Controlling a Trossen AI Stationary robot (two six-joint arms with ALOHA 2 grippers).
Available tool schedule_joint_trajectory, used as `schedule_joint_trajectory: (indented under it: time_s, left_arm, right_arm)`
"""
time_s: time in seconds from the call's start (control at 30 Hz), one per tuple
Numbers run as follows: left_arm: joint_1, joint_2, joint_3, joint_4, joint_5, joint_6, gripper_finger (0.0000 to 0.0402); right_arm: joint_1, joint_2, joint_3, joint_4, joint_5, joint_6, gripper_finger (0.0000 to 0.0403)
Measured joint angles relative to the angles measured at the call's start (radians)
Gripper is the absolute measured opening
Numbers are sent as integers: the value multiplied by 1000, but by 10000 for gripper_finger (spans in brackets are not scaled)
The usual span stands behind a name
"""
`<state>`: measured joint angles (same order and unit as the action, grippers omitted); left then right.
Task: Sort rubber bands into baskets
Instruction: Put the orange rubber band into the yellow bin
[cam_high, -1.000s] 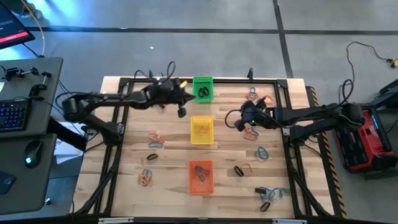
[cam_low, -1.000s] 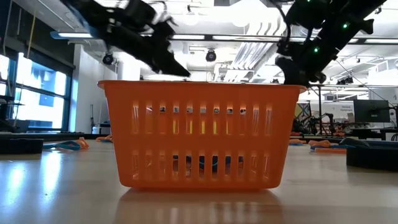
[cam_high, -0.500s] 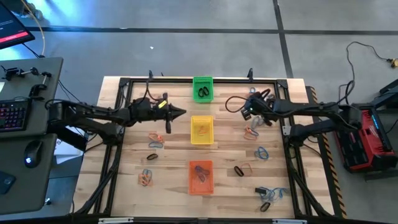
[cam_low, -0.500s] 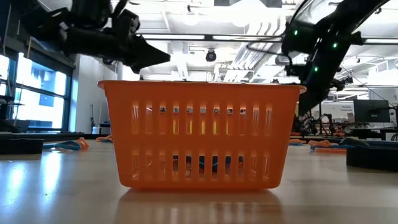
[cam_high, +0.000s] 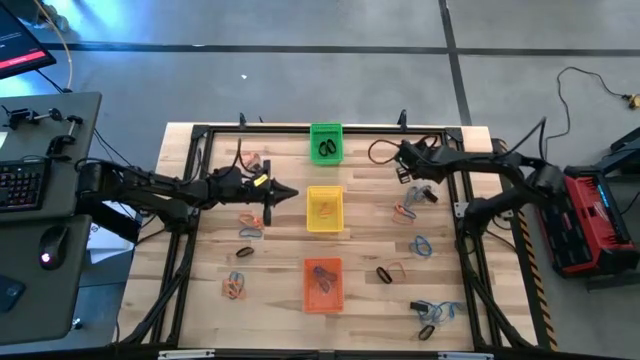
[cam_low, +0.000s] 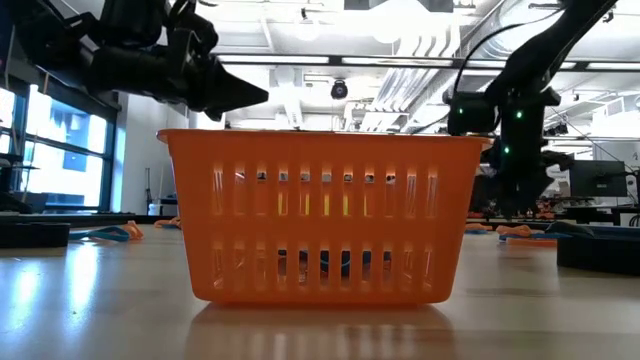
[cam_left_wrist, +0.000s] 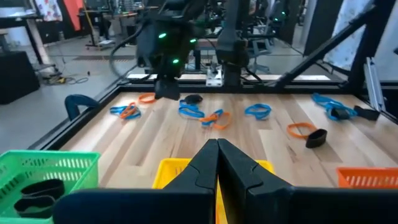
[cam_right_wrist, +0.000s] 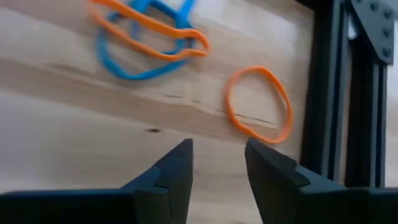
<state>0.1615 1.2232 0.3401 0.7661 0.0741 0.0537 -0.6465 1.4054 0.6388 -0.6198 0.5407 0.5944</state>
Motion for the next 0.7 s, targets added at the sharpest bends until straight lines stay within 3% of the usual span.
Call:
schedule_joint_trajectory:
  time_s: [0.37, 0.7]
  left_arm:
    - [-13, 0, 0, -12, -16, 10, 0]
    - [-13, 0, 0, -15, -16, 8, 0]
  right_arm:
    - [-189, 82, 0, 131, -85, -125, 115]
    - [-190, 86, 1, 140, -79, -112, 74]
